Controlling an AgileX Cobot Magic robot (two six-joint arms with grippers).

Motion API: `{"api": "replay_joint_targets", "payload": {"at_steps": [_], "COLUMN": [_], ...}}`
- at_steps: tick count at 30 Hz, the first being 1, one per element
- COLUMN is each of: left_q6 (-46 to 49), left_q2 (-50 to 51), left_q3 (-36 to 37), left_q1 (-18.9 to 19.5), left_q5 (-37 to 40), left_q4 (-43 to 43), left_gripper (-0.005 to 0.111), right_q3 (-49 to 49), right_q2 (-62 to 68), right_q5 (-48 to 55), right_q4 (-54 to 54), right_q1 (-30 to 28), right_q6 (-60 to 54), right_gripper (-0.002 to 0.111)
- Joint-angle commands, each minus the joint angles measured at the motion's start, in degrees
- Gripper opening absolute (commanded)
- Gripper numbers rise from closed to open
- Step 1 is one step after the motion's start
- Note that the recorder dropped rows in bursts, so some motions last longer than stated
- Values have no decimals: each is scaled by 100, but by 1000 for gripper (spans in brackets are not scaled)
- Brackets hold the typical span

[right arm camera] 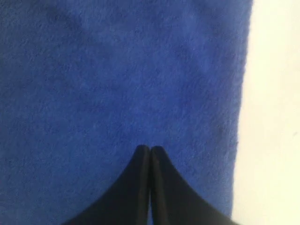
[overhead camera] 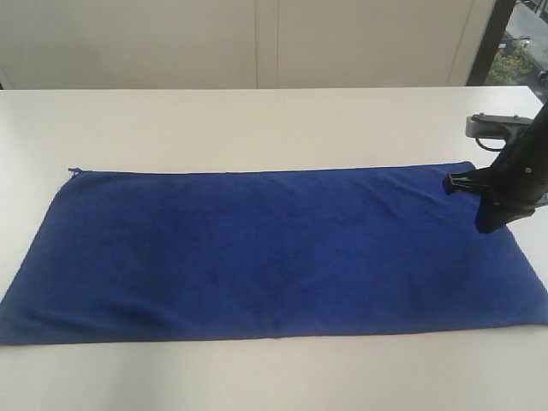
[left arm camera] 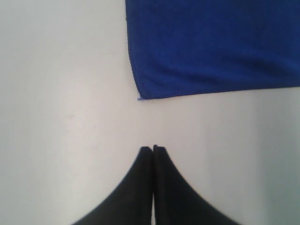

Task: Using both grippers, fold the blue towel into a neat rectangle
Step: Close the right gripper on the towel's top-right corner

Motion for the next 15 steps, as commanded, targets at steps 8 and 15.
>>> {"api": "replay_joint_targets", "payload": {"at_steps": [8,15], "left_q6": [-3,-3], "left_q2": [-38,-38], "left_q3": [30,30], "left_q1": [7,7], "left_q5": [76,76], "left_q4": [-26,-26], "left_gripper": [0,0], "right_q3": [-39,-39], "right_q2": [193,193], "right_q5": [-725,-748], "right_q4": [-869,-1209], "right_q1": [-65,-65], "right_q6": [269,737], "right_gripper": [35,43]}}
